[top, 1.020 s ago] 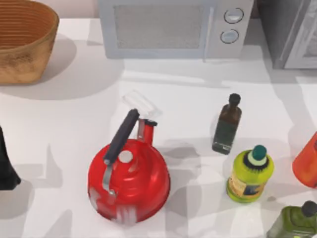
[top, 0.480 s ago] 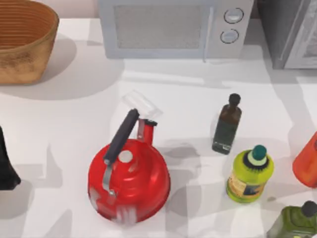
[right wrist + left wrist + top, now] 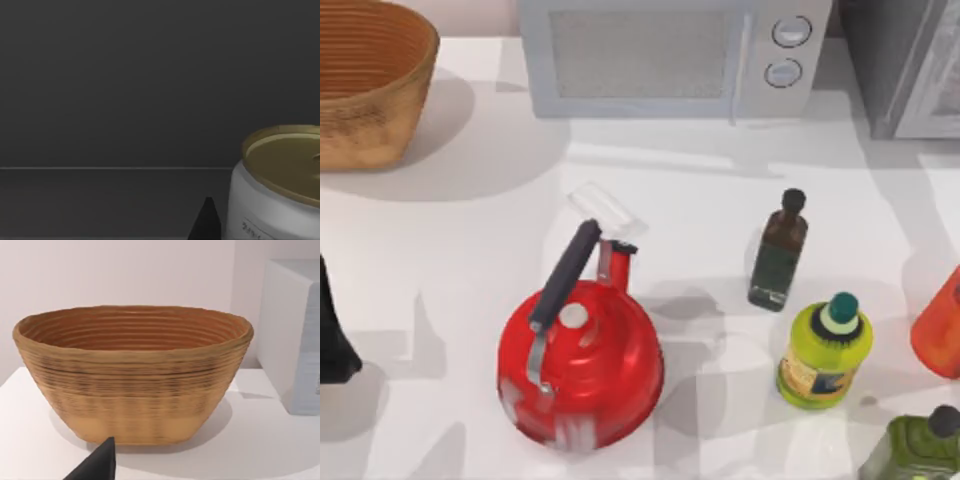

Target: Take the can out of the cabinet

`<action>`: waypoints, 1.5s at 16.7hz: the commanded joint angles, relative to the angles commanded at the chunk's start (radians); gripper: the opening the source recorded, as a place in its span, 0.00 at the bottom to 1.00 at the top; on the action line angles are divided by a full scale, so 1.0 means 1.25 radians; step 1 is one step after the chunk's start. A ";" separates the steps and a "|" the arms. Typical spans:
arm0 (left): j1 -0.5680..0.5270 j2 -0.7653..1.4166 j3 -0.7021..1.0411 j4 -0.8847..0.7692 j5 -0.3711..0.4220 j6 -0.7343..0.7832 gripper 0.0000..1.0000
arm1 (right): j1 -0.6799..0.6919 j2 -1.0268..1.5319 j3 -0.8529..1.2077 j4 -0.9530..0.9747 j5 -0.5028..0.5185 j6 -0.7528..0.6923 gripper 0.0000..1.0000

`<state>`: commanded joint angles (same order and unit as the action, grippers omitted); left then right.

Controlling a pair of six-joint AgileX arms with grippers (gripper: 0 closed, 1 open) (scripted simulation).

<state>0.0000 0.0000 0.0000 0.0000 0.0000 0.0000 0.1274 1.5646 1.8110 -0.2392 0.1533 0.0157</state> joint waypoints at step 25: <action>0.000 0.000 0.000 0.000 0.000 0.000 1.00 | 0.144 -0.327 0.016 -0.345 0.139 0.000 0.00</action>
<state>0.0000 0.0000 0.0000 0.0000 0.0000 0.0000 0.3070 1.1556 1.8313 -0.6707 0.3273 0.0158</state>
